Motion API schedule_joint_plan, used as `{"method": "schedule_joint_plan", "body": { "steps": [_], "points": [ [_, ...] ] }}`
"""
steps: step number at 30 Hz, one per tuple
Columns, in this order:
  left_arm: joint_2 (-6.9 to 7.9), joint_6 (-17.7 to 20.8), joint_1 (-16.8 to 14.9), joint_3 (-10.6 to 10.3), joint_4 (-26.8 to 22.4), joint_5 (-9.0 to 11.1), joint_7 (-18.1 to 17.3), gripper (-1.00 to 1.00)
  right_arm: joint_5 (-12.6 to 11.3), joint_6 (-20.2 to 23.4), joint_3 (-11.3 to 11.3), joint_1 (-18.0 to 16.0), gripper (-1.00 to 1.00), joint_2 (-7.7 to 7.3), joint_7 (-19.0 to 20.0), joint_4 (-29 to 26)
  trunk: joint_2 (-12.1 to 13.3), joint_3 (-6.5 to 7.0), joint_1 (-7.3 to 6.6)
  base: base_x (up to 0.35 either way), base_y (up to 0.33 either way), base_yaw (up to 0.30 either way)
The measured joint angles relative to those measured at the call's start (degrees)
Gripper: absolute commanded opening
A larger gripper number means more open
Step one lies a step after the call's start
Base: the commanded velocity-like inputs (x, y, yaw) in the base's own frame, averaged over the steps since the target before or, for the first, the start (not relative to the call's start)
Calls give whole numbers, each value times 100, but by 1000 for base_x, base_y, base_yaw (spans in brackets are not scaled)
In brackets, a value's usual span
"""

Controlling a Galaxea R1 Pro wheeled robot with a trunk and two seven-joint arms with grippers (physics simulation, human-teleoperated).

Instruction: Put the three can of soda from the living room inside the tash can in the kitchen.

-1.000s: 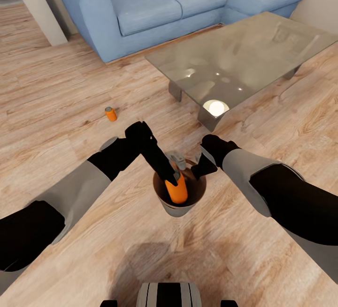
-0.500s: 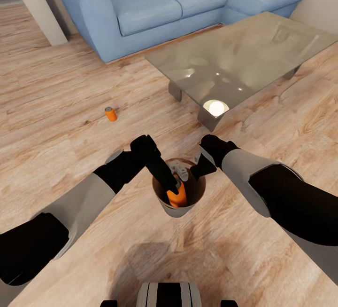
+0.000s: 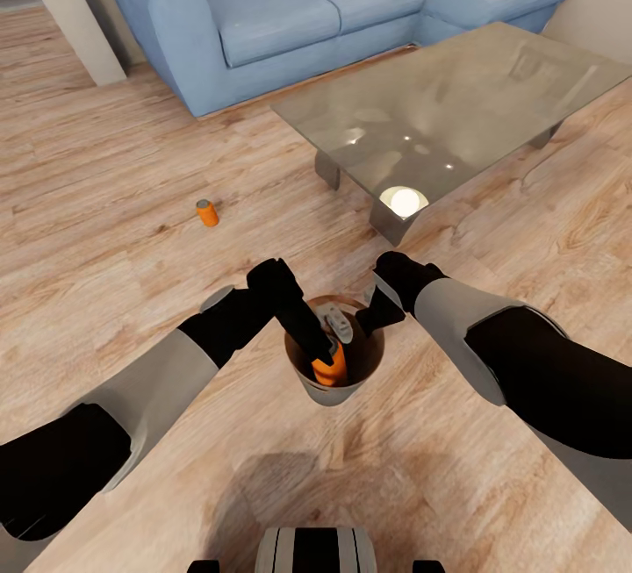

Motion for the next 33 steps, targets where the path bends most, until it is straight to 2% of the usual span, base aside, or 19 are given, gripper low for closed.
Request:
{"method": "schedule_joint_plan", "body": {
  "steps": [11,12,26,33],
  "points": [
    [0,0,2,-1,24,-4,56,-100,7,-1,7,6,-100,2,0,0,0,0,0,0,0,0],
    [2,0,5,-1,49,-7,75,100,3,0,4,5,-100,2,0,2,0,0,0,0,0,0],
    [33,0,80,21,118,6,116,100,13,-2,13,9,-100,-13,4,0,0,0,0,0,0,0],
    [80,0,85,54,-246,31,62,100,6,-1,5,9,-100,-22,5,0,0,0,0,0,0,0]
  ]
}}
